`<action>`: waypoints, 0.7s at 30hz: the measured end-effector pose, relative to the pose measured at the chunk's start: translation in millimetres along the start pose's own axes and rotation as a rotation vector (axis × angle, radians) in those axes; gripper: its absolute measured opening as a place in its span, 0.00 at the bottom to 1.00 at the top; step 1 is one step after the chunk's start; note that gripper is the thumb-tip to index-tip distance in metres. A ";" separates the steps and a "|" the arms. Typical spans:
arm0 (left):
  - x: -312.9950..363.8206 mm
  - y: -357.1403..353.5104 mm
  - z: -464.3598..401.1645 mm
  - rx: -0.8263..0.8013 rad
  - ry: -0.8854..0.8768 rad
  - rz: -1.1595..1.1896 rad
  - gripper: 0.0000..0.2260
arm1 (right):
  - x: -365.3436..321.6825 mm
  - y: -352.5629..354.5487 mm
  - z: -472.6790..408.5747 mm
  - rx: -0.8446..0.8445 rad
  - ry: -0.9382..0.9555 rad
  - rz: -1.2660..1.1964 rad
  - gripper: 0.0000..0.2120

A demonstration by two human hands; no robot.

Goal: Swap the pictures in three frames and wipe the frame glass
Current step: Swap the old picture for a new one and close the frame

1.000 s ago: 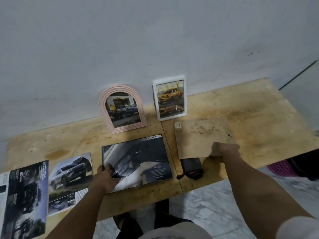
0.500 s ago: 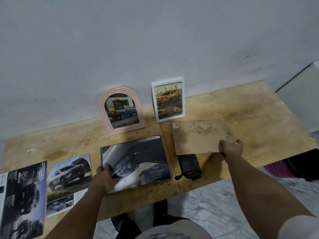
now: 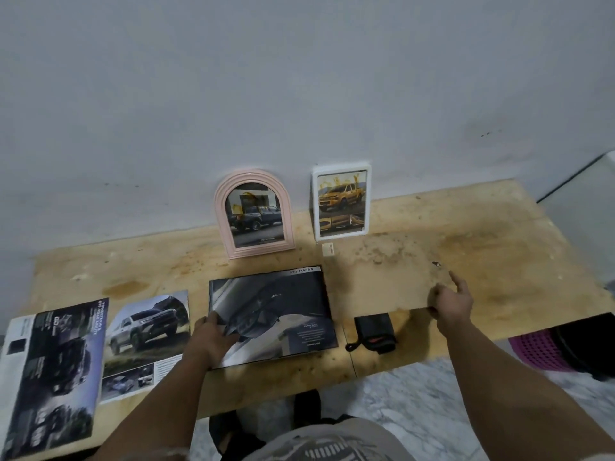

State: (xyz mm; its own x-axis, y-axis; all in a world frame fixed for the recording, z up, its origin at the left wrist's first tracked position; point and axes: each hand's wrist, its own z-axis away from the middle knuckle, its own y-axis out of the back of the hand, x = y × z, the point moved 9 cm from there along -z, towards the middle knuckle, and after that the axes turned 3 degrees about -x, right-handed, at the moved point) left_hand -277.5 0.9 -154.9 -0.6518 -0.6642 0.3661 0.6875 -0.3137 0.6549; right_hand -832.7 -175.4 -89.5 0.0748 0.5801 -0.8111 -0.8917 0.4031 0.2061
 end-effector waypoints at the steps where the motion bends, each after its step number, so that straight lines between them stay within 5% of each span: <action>1: -2.8 2.5 0.2 0.007 0.002 0.030 0.28 | 1.7 -10.7 7.7 -0.025 0.008 0.022 0.25; 5: -18.1 6.5 -0.6 0.030 0.014 0.103 0.34 | 17.7 -60.6 39.9 -0.136 0.015 0.076 0.22; 13: -18.6 11.1 16.0 0.058 -0.033 0.222 0.19 | 57.0 -145.8 102.4 -0.322 0.049 0.205 0.19; 21: -20.1 14.5 19.1 -0.004 -0.061 0.243 0.17 | 93.9 -172.0 136.1 -0.309 0.068 0.263 0.19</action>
State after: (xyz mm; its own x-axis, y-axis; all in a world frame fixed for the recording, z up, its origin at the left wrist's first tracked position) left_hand -260.5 22.7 -140.1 -0.4850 -0.6784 0.5518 0.8277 -0.1526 0.5400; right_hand -611.5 -93.9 -126.6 -0.1939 0.5828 -0.7891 -0.9694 0.0095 0.2452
